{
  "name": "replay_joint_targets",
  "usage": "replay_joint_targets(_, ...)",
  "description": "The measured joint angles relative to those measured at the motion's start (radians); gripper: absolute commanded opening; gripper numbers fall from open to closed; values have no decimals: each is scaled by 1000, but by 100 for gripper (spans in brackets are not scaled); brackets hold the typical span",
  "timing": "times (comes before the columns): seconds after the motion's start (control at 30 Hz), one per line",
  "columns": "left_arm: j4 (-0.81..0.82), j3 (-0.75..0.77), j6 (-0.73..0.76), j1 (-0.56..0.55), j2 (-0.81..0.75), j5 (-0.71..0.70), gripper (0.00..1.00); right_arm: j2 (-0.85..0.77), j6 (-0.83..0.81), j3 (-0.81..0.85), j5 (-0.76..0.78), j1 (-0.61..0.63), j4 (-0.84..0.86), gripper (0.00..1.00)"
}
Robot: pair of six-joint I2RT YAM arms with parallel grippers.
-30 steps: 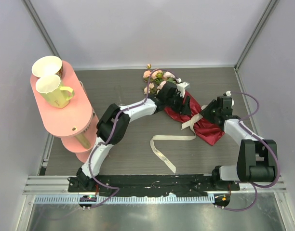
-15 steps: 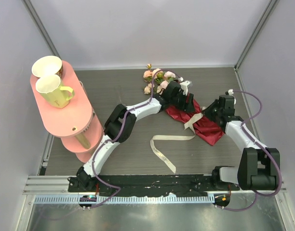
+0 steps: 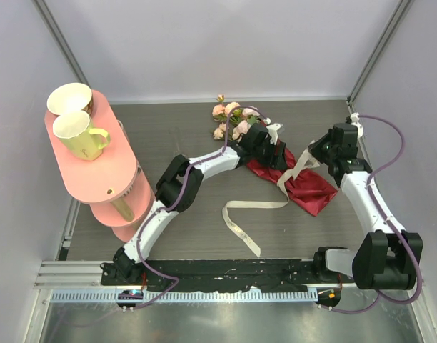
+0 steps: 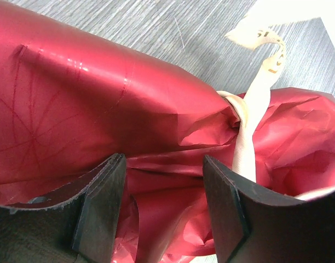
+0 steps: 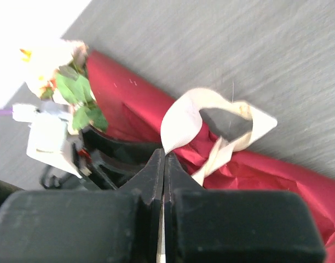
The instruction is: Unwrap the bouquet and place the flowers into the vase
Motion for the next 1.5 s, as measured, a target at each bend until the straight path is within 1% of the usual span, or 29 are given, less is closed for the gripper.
replay_joint_targets(0.13, 0, 0, 0, 0, 0, 0, 63, -14, 0, 105, 89, 0, -33, 1)
replay_joint_targets(0.37, 2, -14, 3, 0, -6, 8, 66, -10, 22, 264, 257, -8, -13, 1)
replay_joint_targets(0.4, 3, -22, 3, 0, -11, 9, 66, 5, 25, 286, 274, -13, -5, 8)
replay_joint_targets(0.43, 3, -29, 5, 0, -15, 9, 66, 26, 25, 313, 287, -20, 5, 26)
replay_joint_targets(0.47, 3, -35, 6, 0, -19, 10, 66, 47, 24, 333, 298, -26, 14, 55)
replay_joint_targets(0.5, 3, -40, 8, 0, -23, 11, 66, 90, 13, 367, 315, -34, 24, 87)
replay_joint_targets(0.53, 3, -43, 10, 0, -25, 12, 66, 124, 14, 393, 328, -43, 32, 91)
replay_joint_targets(0.57, 3, -45, 13, 0, -28, 13, 66, 172, 5, 428, 340, -53, 29, 92)
replay_joint_targets(0.67, -1, -52, 25, 0, -34, 16, 66, 301, -12, 514, 352, -73, -28, 91)
replay_joint_targets(0.7, -1, -54, 28, 0, -36, 16, 65, 325, -12, 507, 344, -77, -36, 86)
replay_joint_targets(0.77, -1, -56, 30, 0, -39, 16, 65, 321, -5, 423, 315, -82, -46, 78)
replay_joint_targets(0.8, -1, -59, 31, 0, -40, 16, 65, 302, 2, 360, 294, -82, -45, 67)
replay_joint_targets(0.83, -1, -63, 32, 0, -42, 17, 65, 280, 6, 306, 279, -82, -48, 63)
replay_joint_targets(0.87, -1, -68, 32, 0, -45, 17, 65, 250, 11, 241, 254, -79, -58, 60)
replay_joint_targets(0.9, -1, -72, 32, 0, -47, 17, 65, 214, 18, 177, 227, -73, -74, 60)
replay_joint_targets(0.97, -1, -74, 32, 0, -47, 18, 65, 166, 25, 115, 187, -62, -100, 61)
replay_joint_targets(1.07, -1, -78, 32, 0, -48, 20, 65, 101, 27, 60, 121, -26, -99, 63)
replay_joint_targets(1.13, -1, -79, 33, 0, -49, 20, 65, 56, 25, 28, 84, 16, -100, 63)
replay_joint_targets(1.27, 0, -85, 34, 0, -51, 24, 65, 24, 8, -31, 20, 81, -80, 45)
replay_joint_targets(1.33, 0, -91, 34, 0, -53, 26, 65, 25, 6, -68, -13, 97, -73, 44)
replay_joint_targets(1.4, 0, -96, 35, 0, -53, 27, 65, 29, 7, -109, -39, 104, -69, 40)
replay_joint_targets(1.5, 3, -100, 36, 0, -55, 29, 65, 34, 8, -141, -54, 119, -70, 39)
